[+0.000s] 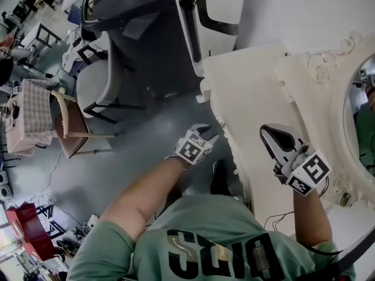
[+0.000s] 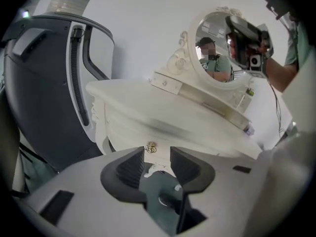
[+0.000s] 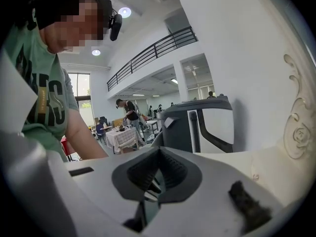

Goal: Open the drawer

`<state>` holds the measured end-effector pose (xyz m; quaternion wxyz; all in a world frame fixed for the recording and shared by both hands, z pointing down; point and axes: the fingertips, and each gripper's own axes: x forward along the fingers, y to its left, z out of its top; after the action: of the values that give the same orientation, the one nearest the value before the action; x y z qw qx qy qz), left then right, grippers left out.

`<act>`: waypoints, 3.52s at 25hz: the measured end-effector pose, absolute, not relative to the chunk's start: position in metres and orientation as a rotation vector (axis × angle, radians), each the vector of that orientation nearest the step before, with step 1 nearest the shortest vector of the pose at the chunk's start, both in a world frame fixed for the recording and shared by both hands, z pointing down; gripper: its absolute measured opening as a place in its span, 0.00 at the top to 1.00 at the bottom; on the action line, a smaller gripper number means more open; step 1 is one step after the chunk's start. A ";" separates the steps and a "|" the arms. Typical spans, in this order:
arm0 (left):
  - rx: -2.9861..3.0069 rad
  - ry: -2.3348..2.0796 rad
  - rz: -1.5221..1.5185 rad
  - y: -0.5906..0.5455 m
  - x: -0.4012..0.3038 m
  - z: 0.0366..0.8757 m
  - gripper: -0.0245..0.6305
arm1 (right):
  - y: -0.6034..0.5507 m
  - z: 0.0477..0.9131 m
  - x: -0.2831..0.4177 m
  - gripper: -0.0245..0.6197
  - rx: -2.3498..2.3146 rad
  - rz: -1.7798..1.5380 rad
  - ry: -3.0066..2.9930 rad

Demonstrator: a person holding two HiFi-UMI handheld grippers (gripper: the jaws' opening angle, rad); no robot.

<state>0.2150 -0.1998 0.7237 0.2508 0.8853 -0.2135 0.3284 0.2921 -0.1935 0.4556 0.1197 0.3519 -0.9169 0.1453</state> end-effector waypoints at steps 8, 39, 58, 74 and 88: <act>2.485 -0.556 1.179 -0.210 0.255 0.783 0.66 | -0.182 0.465 0.321 0.95 1.045 0.438 -2.645; 2.494 -0.609 1.407 -0.221 0.267 0.826 0.75 | -0.168 0.487 0.353 0.95 1.082 0.477 -2.610; 2.454 -0.630 1.421 -0.209 0.232 0.825 0.75 | -0.168 0.481 0.343 0.95 1.071 0.456 -2.632; 2.430 -0.644 1.421 -0.202 0.202 0.825 0.75 | -0.176 0.479 0.320 0.95 1.028 0.443 -2.653; 2.409 -0.657 1.422 -0.196 0.182 0.826 0.75 | -0.181 0.481 0.305 0.95 1.000 0.438 -2.674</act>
<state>0.1820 -0.1959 0.8259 0.1335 0.8309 -0.2264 0.4904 0.3047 -0.1813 0.4813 0.1265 0.3434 -0.9184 0.1503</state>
